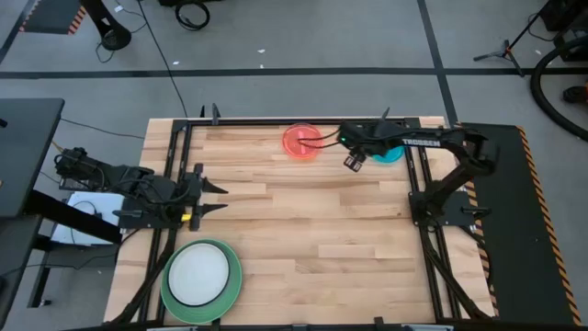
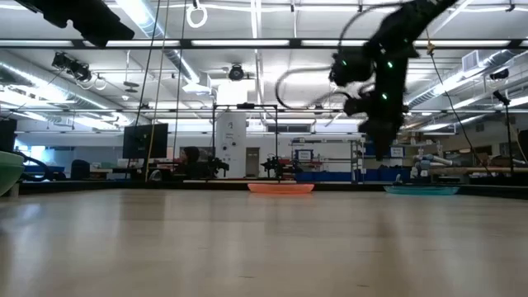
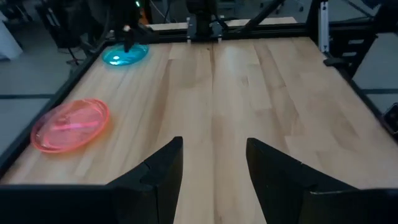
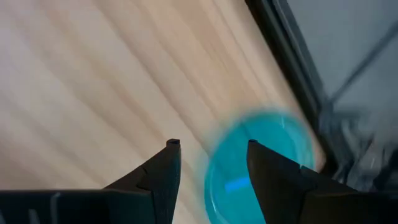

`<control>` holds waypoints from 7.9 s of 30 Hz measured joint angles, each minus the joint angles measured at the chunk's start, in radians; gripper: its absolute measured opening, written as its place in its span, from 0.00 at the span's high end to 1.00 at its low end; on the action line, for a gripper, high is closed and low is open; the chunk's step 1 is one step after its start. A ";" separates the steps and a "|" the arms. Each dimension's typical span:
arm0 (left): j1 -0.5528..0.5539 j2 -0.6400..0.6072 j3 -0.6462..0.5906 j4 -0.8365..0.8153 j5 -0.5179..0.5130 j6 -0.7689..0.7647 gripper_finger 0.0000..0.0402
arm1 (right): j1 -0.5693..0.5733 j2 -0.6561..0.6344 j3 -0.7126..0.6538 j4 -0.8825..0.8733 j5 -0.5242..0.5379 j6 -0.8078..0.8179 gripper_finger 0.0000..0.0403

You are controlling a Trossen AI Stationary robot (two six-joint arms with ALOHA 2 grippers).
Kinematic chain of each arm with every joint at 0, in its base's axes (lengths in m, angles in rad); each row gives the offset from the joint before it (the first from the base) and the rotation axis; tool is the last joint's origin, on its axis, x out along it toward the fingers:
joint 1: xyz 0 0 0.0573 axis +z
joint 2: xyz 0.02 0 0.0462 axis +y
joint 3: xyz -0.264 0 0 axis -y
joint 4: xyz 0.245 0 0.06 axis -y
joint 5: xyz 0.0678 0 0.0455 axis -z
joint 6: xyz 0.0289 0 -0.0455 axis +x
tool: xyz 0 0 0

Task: Stack plastic plates
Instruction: Stack the blue plate on top of the pink plate, then stack the top stacked plates on top of the white plate

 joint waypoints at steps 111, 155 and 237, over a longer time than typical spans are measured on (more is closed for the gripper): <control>0.247 0.208 0.002 0.441 -0.030 0.124 0.55 | 0.285 0.165 0.127 0.694 0.011 -0.775 0.42; 0.660 0.759 0.075 0.796 0.351 0.211 0.55 | 0.587 -0.137 0.126 0.073 -0.009 -0.068 0.48; 0.875 1.481 0.675 0.075 0.454 0.945 0.56 | 0.753 -0.072 -0.044 0.288 -0.141 0.256 0.48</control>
